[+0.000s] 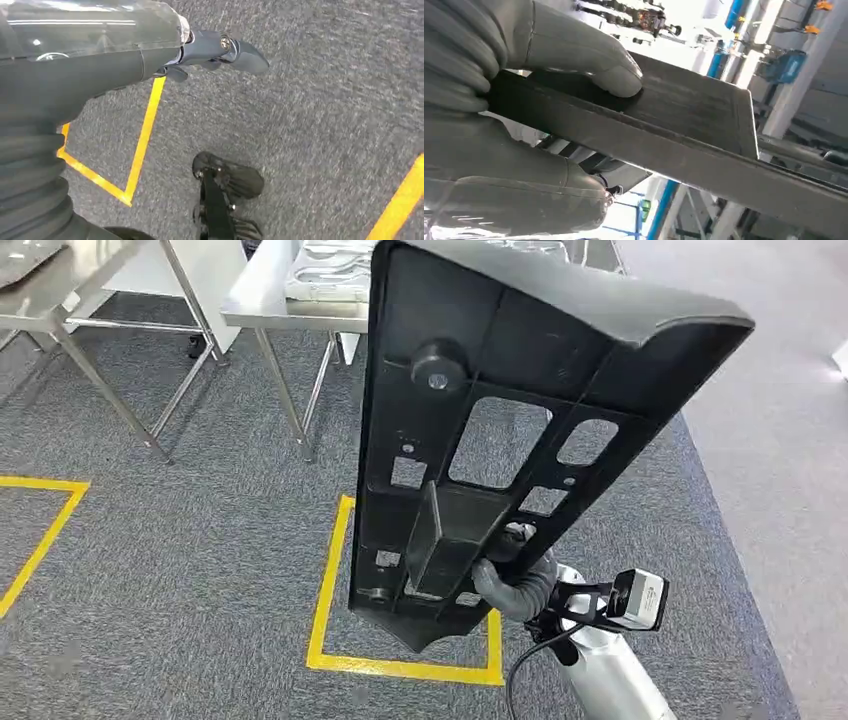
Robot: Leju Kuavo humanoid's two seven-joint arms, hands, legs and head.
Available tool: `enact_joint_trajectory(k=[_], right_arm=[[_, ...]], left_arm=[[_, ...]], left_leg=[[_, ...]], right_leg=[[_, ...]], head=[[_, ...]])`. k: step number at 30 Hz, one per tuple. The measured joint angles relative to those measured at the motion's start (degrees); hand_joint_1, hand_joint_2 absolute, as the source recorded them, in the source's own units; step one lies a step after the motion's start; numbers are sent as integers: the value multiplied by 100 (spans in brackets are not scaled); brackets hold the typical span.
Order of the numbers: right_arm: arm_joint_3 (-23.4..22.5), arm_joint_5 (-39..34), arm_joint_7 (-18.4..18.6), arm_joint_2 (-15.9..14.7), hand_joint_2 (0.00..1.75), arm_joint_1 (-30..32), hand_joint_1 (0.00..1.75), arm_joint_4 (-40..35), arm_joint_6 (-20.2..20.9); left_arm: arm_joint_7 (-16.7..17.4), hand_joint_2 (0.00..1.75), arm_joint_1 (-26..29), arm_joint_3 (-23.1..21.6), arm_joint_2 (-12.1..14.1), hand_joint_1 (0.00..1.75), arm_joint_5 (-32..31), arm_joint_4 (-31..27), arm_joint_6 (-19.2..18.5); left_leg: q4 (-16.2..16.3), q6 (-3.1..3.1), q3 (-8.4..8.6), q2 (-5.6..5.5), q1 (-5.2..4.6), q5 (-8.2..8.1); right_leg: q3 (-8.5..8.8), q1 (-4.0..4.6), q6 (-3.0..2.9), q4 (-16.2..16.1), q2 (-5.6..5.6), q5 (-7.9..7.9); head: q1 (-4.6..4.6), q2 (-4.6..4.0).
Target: Take the parts from the cabinet and place them on the table.
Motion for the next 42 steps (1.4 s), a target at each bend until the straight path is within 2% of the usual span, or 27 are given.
enact_joint_trajectory(k=[3,4,5,6,8,9,13,15,18,19,20,21,23,24,25,27,28,30,31,34,35,36,37,39,40,41,42], right_arm=[[2,7,2,39,175,-9,175,26,17],[2,9,4,39,175,-8,175,46,20],[2,15,7,41,175,-8,175,59,20],[2,15,7,44,175,-9,175,63,20],[2,15,7,72,175,-9,175,63,17],[2,18,9,79,175,-9,175,66,15],[9,33,0,87,175,-7,175,72,-13],[7,35,-7,87,175,-12,175,66,-42],[7,59,-9,85,175,3,175,44,-68],[4,61,-9,85,175,23,175,44,-68],[7,66,-9,85,175,34,175,42,-68],[4,63,-9,85,175,37,175,42,-68],[-2,59,-11,85,175,33,175,37,-68],[-7,57,-11,85,175,31,175,37,-68],[-9,52,-9,85,175,26,175,39,-68],[-11,50,-11,85,175,21,175,24,-66],[-15,48,-11,83,175,23,175,20,-66],[-15,48,-11,85,175,22,175,-2,-66],[-15,46,-11,85,175,4,175,-7,-59],[-15,33,-13,87,175,29,175,-9,-46],[-15,31,-15,87,175,49,175,-11,-44],[-15,31,-15,87,175,63,175,-11,-44],[-15,31,-17,85,175,70,175,-11,-44],[-15,31,-17,85,175,70,175,-31,-44],[-15,28,-17,85,175,72,175,-42,-44],[-18,24,-17,85,175,67,175,-44,-46],[-17,26,-20,85,175,75,175,-57,-50]], left_arm=[[-4,175,18,13,9,0,15,0,0],[-4,175,31,13,9,0,15,0,2],[-5,175,42,13,9,0,15,0,0],[-7,175,46,13,9,0,15,0,0],[-9,175,44,13,11,0,15,0,2],[-9,175,43,13,20,0,15,0,2],[-15,175,45,13,24,0,13,0,4],[-20,175,34,13,22,0,15,0,2],[-20,175,30,15,22,0,37,0,-2],[-20,175,35,18,22,0,48,0,-2],[-20,175,41,17,22,0,50,0,-4],[-26,175,44,17,22,0,48,0,-11],[-37,175,40,18,22,0,48,0,-24],[-39,175,44,17,20,0,50,0,-28],[-46,175,43,20,15,0,48,0,-31],[-48,175,51,20,15,0,48,0,-33],[-52,175,62,22,15,0,48,0,-33],[-52,175,42,22,15,0,48,0,-35],[-52,175,33,20,11,0,37,0,-37],[-52,175,46,22,24,0,28,0,-39],[-52,175,61,22,26,0,11,0,-44],[-52,175,73,22,26,0,2,0,-52],[-52,175,75,22,26,0,-2,0,-59],[-59,175,74,22,37,0,-4,0,-68],[-59,175,66,20,39,0,-4,0,-70],[-66,175,56,20,42,0,-7,0,-79],[-66,175,59,20,48,0,-9,0,-81]], left_leg=[[1337,-43,-757,-2,6,-509],[1561,-45,-928,-2,7,-509],[1502,-42,-961,-2,7,-367],[1168,-31,-856,-2,6,-92],[39,16,-384,-7,4,567],[-134,60,-272,-19,-22,476],[-260,193,-221,-24,-46,428],[-306,260,-109,-25,-10,428],[-306,297,-71,-22,-8,370],[-305,295,-57,-19,-8,348],[-305,291,-30,-8,-8,324],[-305,285,15,2,-8,291],[-305,256,148,23,-8,207],[-312,230,166,33,-8,169],[-307,199,204,60,-19,147],[-340,117,214,140,-24,101],[-268,88,246,149,-28,141],[-165,38,261,117,-10,20],[99,26,142,61,-7,-121],[1356,-42,-611,13,7,-659],[1527,-44,-770,13,8,-662],[1390,-44,-773,12,8,-501],[1001,-23,-648,11,8,-210],[-57,7,-243,-53,11,468],[-196,47,-206,-130,4,387],[-203,83,-222,-129,-45,176],[-215,125,-195,-127,-50,324]], right_leg=[[70,25,-48,6,3,-71],[96,32,-47,11,13,-99],[134,34,-42,14,24,-128],[186,35,-31,17,35,-165],[318,36,2,22,41,-256],[348,50,29,21,40,-288],[368,58,174,60,58,-267],[307,39,218,249,45,-389],[-434,6,293,1484,29,-944],[-677,2,307,1821,28,-1015],[-783,-3,309,1873,26,-941],[-744,-8,303,1651,21,-720],[-332,1,238,621,-37,-39],[-166,33,198,170,-174,207],[-180,99,160,116,-338,-7],[-185,141,73,41,-277,53],[-176,110,40,31,-220,52],[-51,75,-13,6,-154,65],[-26,69,-43,6,-122,48],[-1,78,-79,10,-6,4],[13,79,-75,12,39,-11],[44,78,-67,13,87,-29],[86,75,-56,15,125,-53],[175,71,-23,22,180,-107],[199,79,1,28,200,-120],[159,71,35,38,232,-119],[148,72,82,35,241,-146]], head=[[0,0],[0,0],[0,0],[0,0],[0,0],[0,0],[0,0],[2,0],[2,0],[2,0],[2,0],[2,0],[2,0],[2,0],[2,0],[4,0],[2,0],[4,0],[2,0],[2,0],[2,0],[2,0],[2,0],[2,0],[2,0],[2,0],[2,0]])
